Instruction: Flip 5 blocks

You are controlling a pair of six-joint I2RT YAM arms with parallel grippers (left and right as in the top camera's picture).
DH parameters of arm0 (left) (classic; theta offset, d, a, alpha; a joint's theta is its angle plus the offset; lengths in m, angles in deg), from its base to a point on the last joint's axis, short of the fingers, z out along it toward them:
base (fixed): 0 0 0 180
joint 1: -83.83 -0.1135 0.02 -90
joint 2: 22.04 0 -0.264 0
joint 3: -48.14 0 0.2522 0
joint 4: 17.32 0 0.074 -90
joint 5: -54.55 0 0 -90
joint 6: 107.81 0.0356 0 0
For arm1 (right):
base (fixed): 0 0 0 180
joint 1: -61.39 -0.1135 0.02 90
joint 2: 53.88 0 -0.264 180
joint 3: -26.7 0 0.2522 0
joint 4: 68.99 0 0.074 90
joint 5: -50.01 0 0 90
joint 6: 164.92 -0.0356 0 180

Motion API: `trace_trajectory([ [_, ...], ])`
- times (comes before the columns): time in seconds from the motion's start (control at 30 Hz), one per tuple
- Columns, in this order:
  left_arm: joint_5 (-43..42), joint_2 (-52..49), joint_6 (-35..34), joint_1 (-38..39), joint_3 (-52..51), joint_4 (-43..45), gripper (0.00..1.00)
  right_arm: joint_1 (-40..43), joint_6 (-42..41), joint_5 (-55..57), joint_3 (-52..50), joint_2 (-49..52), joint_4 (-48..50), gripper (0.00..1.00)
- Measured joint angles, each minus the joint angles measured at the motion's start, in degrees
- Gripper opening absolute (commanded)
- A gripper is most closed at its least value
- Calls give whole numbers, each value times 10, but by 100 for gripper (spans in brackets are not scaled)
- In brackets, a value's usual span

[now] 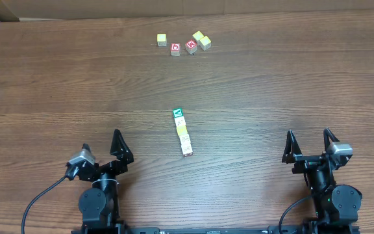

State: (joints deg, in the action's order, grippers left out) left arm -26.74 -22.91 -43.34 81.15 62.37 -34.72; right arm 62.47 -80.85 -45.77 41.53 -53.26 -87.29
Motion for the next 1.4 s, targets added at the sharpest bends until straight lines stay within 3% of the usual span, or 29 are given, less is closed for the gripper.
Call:
trace_trajectory([
  [0.33, -2, 0, 46, 11, 0, 0, 100, 0, 0, 0, 0, 0, 0, 100],
  [1.4, -2, 0, 48, 11, 0, 0, 100, 0, 0, 0, 0, 0, 0, 100],
])
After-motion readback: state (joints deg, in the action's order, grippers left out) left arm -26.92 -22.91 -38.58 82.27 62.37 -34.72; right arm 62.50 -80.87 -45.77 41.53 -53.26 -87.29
